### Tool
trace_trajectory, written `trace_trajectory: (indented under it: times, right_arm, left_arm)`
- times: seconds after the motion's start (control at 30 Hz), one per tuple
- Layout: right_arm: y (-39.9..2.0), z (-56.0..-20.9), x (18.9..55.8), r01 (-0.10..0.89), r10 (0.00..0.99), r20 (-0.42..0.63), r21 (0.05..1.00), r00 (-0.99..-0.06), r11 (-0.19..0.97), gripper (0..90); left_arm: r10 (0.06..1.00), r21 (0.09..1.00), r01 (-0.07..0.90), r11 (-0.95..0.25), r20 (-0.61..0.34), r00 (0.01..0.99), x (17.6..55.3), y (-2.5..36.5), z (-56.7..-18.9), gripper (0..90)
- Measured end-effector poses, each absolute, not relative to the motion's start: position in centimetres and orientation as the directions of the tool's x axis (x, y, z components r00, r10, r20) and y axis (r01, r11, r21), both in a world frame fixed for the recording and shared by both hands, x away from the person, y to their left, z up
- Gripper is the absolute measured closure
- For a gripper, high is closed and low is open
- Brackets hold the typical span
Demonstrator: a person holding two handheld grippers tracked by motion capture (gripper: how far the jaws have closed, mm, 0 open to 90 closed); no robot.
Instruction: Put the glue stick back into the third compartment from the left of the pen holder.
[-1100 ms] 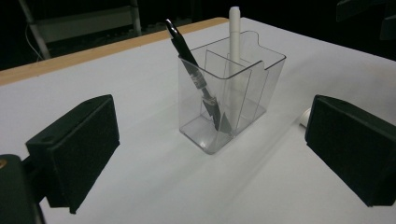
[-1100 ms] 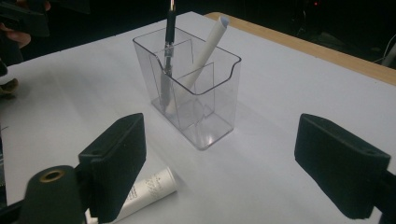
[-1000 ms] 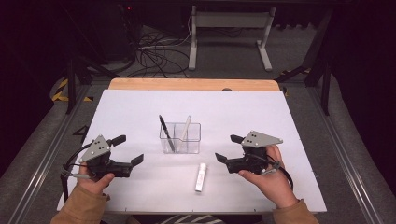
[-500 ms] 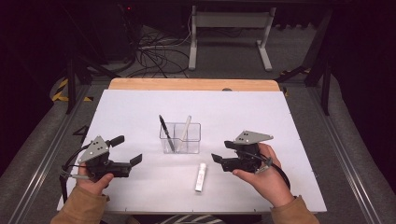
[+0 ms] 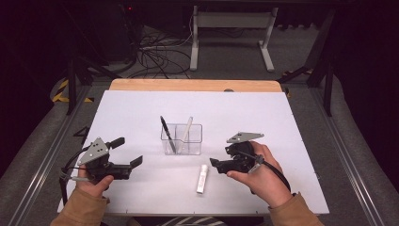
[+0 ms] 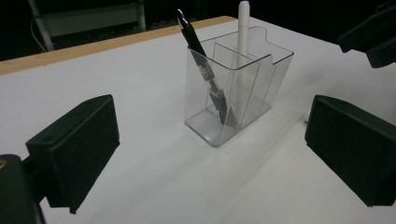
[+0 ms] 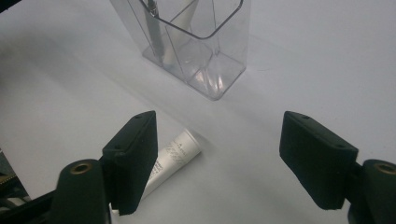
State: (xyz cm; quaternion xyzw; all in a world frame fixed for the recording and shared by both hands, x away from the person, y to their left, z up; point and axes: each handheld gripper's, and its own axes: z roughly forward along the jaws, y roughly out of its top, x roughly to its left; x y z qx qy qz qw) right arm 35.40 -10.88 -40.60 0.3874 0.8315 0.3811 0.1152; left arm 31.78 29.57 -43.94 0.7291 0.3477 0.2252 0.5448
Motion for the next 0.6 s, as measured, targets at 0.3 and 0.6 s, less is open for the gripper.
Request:
trace_trajectory:
  times: [0.3,0.6]
  right_arm:
    - [-10.4,-40.4,35.2,0.602,0.747,0.146,0.699,-0.648,0.385,30.9]
    - [-9.5,-40.0,35.4,0.776,0.810,0.314,0.579,-0.495,0.250,30.9]
  left_arm:
    - [0.748,0.956,0.257,-0.141,-0.067,0.661,31.6,29.7,-43.9,3.9]
    - [0.758,0.958,0.254,-0.133,-0.067,0.649,31.0,30.1,-44.0,4.0]
